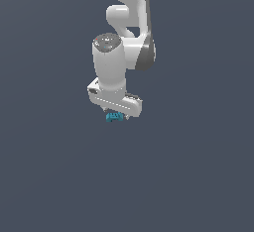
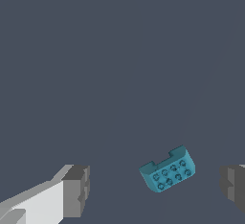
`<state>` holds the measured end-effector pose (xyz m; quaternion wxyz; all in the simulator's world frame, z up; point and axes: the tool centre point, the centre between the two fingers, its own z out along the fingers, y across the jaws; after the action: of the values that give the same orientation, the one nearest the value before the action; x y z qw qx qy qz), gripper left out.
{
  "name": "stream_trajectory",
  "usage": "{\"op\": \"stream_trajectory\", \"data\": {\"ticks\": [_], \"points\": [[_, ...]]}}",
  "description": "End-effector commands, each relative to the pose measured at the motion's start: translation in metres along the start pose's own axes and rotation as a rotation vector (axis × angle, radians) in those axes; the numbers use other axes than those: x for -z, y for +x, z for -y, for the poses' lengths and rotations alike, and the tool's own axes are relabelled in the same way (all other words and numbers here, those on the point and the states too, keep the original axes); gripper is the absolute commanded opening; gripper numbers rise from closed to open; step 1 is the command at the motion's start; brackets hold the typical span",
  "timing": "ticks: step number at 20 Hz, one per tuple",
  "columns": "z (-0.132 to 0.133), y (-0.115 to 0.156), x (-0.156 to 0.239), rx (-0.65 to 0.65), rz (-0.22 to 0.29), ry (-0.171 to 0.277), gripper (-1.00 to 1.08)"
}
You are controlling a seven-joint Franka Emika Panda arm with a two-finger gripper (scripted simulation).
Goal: Pick up the object and move it to a goal position.
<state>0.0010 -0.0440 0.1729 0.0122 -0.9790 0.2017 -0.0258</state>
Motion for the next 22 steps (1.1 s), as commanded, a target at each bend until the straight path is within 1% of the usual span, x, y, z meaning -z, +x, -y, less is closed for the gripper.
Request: {"op": "stream_trajectory", "data": {"ticks": [1,11,22], "points": [[-0.003,-0.005,-0.009,-0.079,0.006,0.001,1.00],[-0.016,-0.025,-0.041,-0.395,0.026,-0.006,1.00],[-0.036,-0.048,-0.072,-0.747,0.033,-0.027,1.00]]}}
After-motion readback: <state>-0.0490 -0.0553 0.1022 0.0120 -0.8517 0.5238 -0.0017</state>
